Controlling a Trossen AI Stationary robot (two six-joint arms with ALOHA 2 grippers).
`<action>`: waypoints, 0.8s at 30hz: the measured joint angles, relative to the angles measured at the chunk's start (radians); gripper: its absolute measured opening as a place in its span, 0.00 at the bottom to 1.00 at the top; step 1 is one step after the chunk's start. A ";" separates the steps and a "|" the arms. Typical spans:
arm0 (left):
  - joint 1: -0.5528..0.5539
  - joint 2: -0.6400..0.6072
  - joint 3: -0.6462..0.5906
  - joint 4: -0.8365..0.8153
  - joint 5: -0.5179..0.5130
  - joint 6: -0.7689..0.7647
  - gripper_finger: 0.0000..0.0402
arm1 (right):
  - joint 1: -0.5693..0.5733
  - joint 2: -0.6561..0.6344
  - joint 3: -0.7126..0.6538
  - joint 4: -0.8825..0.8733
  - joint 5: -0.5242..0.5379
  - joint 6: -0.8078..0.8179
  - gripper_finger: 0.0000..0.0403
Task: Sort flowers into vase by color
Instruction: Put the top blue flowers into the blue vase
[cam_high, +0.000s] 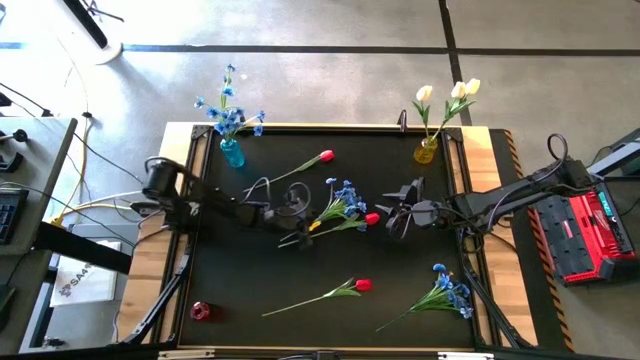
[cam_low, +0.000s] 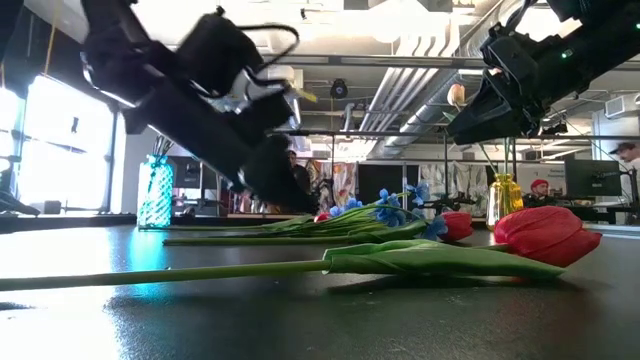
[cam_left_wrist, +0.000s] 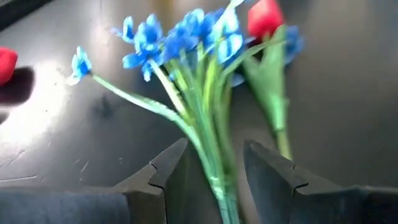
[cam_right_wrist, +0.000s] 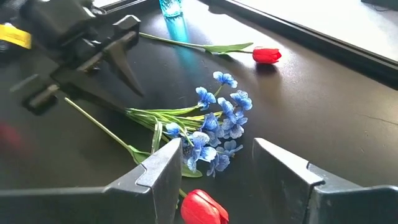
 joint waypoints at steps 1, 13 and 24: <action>0.007 0.011 0.013 -0.018 0.001 -0.002 0.34 | 0.000 0.000 0.000 -0.003 0.000 0.000 0.46; 0.045 0.066 0.067 -0.102 0.113 0.001 0.31 | 0.000 0.000 0.000 -0.019 0.000 -0.001 0.46; 0.044 0.059 0.067 -0.106 0.124 0.001 0.02 | 0.000 0.000 0.000 -0.018 0.029 0.041 0.46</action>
